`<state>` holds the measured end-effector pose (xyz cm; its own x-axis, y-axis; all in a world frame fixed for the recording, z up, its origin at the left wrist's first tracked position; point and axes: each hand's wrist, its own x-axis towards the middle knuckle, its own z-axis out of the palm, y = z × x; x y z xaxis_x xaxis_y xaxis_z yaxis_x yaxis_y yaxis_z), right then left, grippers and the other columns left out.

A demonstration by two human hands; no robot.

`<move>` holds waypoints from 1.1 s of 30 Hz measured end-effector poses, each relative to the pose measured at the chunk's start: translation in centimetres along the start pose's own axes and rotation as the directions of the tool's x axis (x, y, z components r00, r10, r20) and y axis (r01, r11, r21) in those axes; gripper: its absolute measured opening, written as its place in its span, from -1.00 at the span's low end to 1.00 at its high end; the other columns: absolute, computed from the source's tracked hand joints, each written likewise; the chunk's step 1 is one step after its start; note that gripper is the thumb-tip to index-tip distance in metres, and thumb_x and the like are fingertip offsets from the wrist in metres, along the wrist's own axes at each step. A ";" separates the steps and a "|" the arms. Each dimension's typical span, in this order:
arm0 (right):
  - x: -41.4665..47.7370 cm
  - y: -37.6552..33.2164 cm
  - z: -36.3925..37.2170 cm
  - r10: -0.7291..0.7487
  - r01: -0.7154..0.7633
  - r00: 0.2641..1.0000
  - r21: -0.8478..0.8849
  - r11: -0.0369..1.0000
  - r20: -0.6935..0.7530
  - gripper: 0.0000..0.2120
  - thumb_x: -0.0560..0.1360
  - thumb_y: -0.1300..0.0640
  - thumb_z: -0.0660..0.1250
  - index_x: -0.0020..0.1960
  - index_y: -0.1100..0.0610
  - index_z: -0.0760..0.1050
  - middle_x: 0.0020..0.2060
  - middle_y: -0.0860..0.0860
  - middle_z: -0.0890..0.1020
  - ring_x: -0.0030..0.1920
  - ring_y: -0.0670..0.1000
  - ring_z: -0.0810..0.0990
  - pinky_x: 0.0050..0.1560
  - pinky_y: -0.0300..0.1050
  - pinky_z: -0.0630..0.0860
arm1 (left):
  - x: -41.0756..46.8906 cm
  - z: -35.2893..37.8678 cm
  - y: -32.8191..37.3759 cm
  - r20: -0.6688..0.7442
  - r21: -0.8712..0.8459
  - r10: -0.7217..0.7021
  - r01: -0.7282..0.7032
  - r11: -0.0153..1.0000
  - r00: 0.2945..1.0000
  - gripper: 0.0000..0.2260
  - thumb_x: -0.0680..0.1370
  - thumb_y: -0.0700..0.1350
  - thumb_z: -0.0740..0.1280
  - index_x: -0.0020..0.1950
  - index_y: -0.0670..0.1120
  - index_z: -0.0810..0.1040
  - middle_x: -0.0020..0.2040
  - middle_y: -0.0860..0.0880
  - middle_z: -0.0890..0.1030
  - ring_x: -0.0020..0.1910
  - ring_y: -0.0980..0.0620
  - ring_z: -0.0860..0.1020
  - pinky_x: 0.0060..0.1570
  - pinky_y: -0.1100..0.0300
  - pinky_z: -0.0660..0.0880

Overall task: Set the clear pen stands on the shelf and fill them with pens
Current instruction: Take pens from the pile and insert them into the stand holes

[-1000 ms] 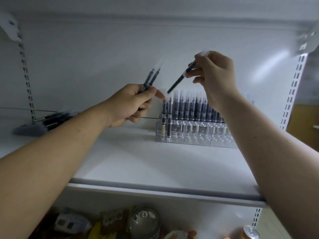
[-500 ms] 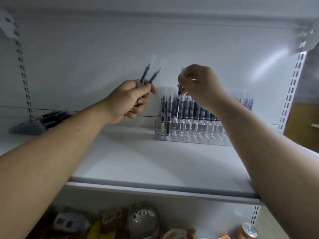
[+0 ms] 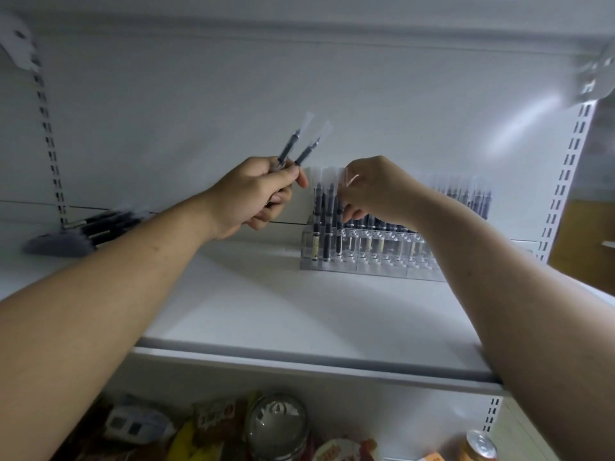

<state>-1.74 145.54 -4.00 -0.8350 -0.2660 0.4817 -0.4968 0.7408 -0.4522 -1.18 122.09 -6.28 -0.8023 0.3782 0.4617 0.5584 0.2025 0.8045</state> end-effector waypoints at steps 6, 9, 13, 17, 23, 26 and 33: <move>0.2 0.2 -0.4 0.001 -0.002 0.999 -0.029 1.000 -0.032 -0.88 0.60 0.13 0.41 -0.03 0.20 0.60 -0.28 0.04 0.76 -0.18 0.08 0.78 0.02 0.24 0.71 | -0.1 -0.1 0.0 0.038 0.005 0.004 -0.004 1.000 0.999 -0.77 0.78 -0.10 0.15 0.09 -0.17 0.53 -0.30 -0.01 0.29 -0.45 0.06 0.17 -0.47 0.25 0.07; 0.4 0.3 -0.8 -0.106 0.102 0.971 -0.028 0.994 -0.213 -0.85 0.60 0.06 0.42 0.12 0.09 0.63 -0.14 -0.06 0.74 -0.14 0.01 0.74 0.03 0.09 0.71 | -0.2 0.0 0.0 0.058 -0.022 0.006 -0.005 1.000 0.998 -0.77 0.77 -0.13 0.16 0.09 -0.20 0.55 -0.30 0.00 0.31 -0.42 0.04 0.16 -0.44 0.19 0.01; 0.1 -0.8 -1.4 -0.209 0.290 0.903 0.174 0.941 -0.375 -0.90 0.56 0.20 0.43 0.02 0.04 0.69 -0.22 -0.10 0.69 -0.29 -0.13 0.59 -0.19 -0.22 0.55 | -0.2 0.1 0.1 0.071 -0.069 0.022 -0.017 0.997 0.997 -0.74 0.77 -0.10 0.17 0.08 -0.18 0.60 -0.30 -0.01 0.34 -0.41 0.05 0.16 -0.42 0.16 0.03; -0.4 -1.6 -1.3 -0.213 0.326 0.936 0.465 0.823 -0.279 -0.90 0.56 0.30 0.42 -0.10 0.20 0.69 -0.31 0.06 0.69 -0.33 0.06 0.57 -0.37 -0.10 0.43 | -0.2 0.2 0.1 0.109 -0.067 0.046 -0.039 0.997 0.993 -0.70 0.77 -0.04 0.16 0.17 -0.17 0.64 -0.30 -0.04 0.32 -0.42 0.04 0.16 -0.42 0.15 0.08; -0.3 -1.9 -1.0 -0.197 0.310 0.947 0.561 0.768 -0.254 -0.88 0.61 0.20 0.44 -0.03 0.27 0.65 -0.16 0.13 0.73 -0.18 0.09 0.72 -0.28 -0.10 0.50 | -0.3 0.5 0.2 0.125 -0.051 0.019 -0.013 0.999 0.992 -0.66 0.77 0.01 0.14 0.22 -0.16 0.63 -0.33 -0.04 0.31 -0.43 0.04 0.13 -0.45 0.21 0.13; -0.3 -2.2 -1.1 -0.141 0.284 0.955 0.664 0.691 -0.261 -0.86 0.67 0.22 0.35 -0.04 0.25 0.58 -0.11 0.16 0.75 -0.09 0.15 0.77 -0.25 -0.13 0.55 | -0.3 0.6 0.2 0.122 -0.044 0.002 0.003 0.999 0.993 -0.67 0.78 0.00 0.13 0.18 -0.13 0.64 -0.34 -0.03 0.28 -0.43 0.05 0.12 -0.46 0.22 0.12; 0.4 -1.4 -2.1 -0.052 0.353 0.894 0.631 0.691 -0.444 -0.91 0.67 0.25 0.28 -0.01 0.20 0.50 -0.23 0.11 0.69 -0.27 0.13 0.70 -0.31 -0.08 0.55 | -0.5 0.6 0.2 0.086 0.019 -0.002 0.001 1.000 0.996 -0.66 0.76 0.08 0.16 0.14 -0.16 0.57 -0.33 0.04 0.17 -0.42 0.06 0.11 -0.48 0.23 0.10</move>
<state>-0.84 145.65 -1.63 -0.6160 -0.0026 0.7877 -0.7874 0.0289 -0.6157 -0.56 122.50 -6.52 -0.7826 0.4538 0.4262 0.5618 0.2198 0.7975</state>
